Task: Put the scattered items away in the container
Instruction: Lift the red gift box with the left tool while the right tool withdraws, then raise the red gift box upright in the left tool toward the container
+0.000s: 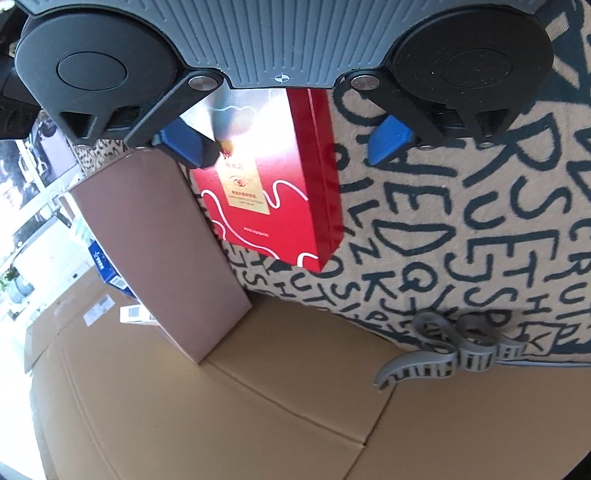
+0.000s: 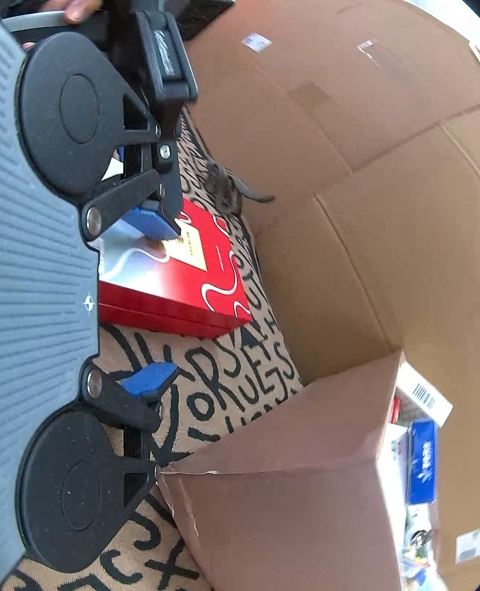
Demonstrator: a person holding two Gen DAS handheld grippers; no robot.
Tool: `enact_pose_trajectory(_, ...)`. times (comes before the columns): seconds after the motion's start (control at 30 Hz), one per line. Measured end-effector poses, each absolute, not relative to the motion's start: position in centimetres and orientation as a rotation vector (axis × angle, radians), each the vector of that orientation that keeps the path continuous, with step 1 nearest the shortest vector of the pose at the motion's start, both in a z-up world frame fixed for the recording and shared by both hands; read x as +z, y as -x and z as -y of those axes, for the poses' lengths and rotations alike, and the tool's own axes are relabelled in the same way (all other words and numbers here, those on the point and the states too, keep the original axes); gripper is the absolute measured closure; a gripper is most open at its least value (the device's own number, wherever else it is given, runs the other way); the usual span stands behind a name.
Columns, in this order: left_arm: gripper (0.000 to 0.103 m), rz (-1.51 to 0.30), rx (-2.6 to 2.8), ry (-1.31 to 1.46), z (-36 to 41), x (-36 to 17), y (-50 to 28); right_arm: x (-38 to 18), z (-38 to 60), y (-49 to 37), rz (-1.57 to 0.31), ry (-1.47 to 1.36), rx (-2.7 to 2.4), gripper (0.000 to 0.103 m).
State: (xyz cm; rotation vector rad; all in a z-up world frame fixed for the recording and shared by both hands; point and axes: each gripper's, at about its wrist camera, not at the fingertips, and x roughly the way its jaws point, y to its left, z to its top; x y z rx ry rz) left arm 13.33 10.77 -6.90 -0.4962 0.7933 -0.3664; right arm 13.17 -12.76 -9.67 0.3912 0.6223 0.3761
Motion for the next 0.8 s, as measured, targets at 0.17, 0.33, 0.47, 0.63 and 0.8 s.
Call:
enact_pose_trajectory(0.17, 0.0, -0.737, -0.384, 0.503, -11.0, -7.4, -13.0, -10.2, 12.9, -14.0, -0.634, -0.428, 0.375, 0.014)
enact_pose_trajectory(0.33, 0.003, -0.719, -0.396, 0.523, -11.4, -7.6, -12.7, -10.4, 12.6, -13.9, -0.625, -0.428, 0.368, 0.013)
enact_pose_trajectory(0.47, 0.018, -0.726, -0.445, 0.569, -11.9, -7.8, -12.7, -10.5, 12.6, -14.0, -0.615, -0.421, 0.378, 0.012)
enact_pose_trajectory(0.63, 0.027, -0.74, -0.46, 0.559, -11.9, -8.1, -12.8, -10.8, 13.1, -14.9, -0.632, -0.548, 0.423, 0.038)
enact_pose_trajectory(0.8, 0.023, -0.73, -0.458, 0.513, -11.2, -8.0, -12.6, -10.9, 13.1, -15.8, -0.666, -0.582, 0.408, 0.035)
